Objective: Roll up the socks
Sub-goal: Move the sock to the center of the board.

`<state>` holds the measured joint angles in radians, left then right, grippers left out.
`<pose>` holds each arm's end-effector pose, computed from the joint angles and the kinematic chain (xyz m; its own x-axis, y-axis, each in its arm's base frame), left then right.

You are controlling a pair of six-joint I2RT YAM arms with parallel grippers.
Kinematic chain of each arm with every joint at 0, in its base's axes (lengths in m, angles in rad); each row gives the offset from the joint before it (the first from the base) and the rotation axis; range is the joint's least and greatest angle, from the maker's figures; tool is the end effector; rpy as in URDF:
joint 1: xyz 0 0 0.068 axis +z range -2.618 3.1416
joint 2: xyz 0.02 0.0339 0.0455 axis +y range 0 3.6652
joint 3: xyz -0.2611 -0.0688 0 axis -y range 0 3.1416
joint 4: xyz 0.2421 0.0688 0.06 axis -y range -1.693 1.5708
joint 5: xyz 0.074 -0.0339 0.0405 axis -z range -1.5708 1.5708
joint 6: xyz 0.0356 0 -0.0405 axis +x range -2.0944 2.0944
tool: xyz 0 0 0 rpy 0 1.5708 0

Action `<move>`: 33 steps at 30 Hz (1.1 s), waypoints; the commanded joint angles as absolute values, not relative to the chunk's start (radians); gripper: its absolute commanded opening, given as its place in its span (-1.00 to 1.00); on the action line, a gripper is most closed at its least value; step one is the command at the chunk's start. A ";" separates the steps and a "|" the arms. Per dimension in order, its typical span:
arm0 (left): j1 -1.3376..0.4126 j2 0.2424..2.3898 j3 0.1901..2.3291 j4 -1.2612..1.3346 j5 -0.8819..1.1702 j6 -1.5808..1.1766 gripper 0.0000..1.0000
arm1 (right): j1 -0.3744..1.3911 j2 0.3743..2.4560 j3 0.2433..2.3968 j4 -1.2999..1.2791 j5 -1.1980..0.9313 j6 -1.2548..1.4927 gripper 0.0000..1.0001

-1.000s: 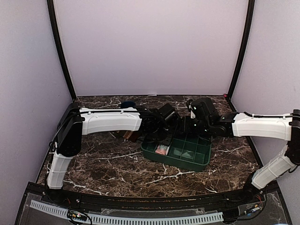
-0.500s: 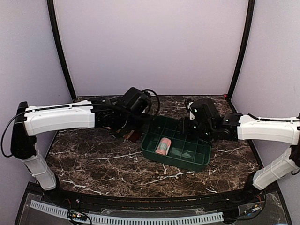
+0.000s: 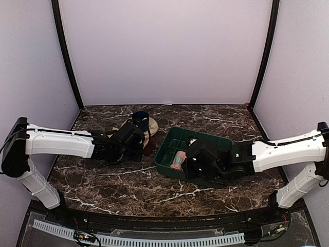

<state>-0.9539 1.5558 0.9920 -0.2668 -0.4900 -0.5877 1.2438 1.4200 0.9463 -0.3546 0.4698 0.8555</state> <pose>0.2010 -0.2545 0.2181 -0.6527 0.0746 -0.7539 0.2093 0.9742 -0.0848 0.1100 0.2743 0.2367 -0.7184 -0.0226 -0.6952 -0.3107 0.9047 0.2917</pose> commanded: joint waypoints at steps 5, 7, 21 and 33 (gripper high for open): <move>-0.868 1.586 0.960 -0.114 -0.448 -0.546 0.01 | 1.364 1.495 0.965 -0.409 0.455 1.046 -0.59; -0.855 1.619 0.972 -0.094 -0.427 -0.529 0.03 | 1.367 1.508 0.955 -0.416 0.445 1.064 -0.59; -0.787 1.876 1.154 -0.053 -0.363 -0.463 0.11 | 1.217 1.535 0.831 -0.288 0.344 1.006 -0.63; -0.727 2.044 1.337 -0.120 -0.304 -0.441 0.11 | 1.003 1.551 0.837 -0.265 0.255 0.842 -0.63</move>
